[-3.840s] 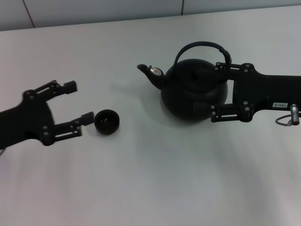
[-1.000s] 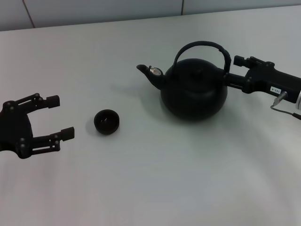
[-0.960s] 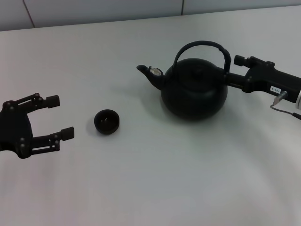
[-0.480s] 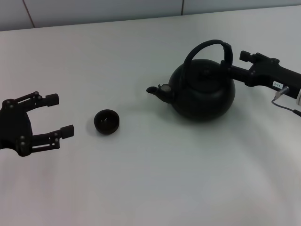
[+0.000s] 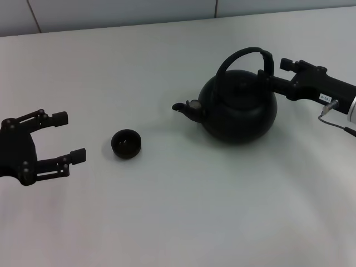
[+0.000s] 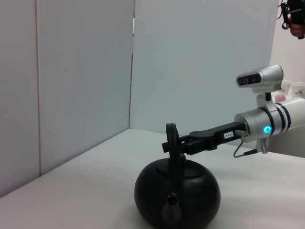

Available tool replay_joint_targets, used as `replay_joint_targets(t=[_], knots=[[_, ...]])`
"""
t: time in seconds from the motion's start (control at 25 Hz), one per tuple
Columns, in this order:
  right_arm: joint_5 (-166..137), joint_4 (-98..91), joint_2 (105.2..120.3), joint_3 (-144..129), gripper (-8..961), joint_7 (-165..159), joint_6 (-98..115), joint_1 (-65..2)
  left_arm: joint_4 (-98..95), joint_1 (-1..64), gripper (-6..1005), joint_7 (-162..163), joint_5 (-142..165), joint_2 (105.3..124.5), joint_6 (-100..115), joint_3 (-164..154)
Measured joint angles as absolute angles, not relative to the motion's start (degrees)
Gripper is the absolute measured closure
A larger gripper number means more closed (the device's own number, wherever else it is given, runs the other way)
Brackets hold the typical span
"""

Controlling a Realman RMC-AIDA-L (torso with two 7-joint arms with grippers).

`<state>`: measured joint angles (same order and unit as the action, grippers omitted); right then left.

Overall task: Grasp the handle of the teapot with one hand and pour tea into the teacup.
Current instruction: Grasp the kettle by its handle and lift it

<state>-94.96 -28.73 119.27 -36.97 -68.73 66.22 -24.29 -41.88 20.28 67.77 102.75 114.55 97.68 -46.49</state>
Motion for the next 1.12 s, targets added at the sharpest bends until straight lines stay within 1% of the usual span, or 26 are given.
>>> replay_joint_targets(t=[0.44,0.88,1.08,1.12], knots=[[-94.9,-28.7,119.27,-36.9,261,-68.3,66.5,-24.3,-42.1,20.2,145,67.8,102.7,114.51,97.7,-46.5],[-94.9,-28.9,119.27,-36.7,490,-68.2,66.8,-24.3,-42.2,19.6,145,67.8,102.7,114.79,97.8,-46.5],[-94.9,-29.0,119.27,-36.6,729,-68.2,66.8,-24.3,-42.2,19.5,145,67.9,102.7,114.86,97.9,-46.5],[-94.9,-29.0,119.27,-36.6,744,-68.2,66.8,-24.3,-42.2,19.5,145,67.9,102.7,114.86,97.9,-46.5]])
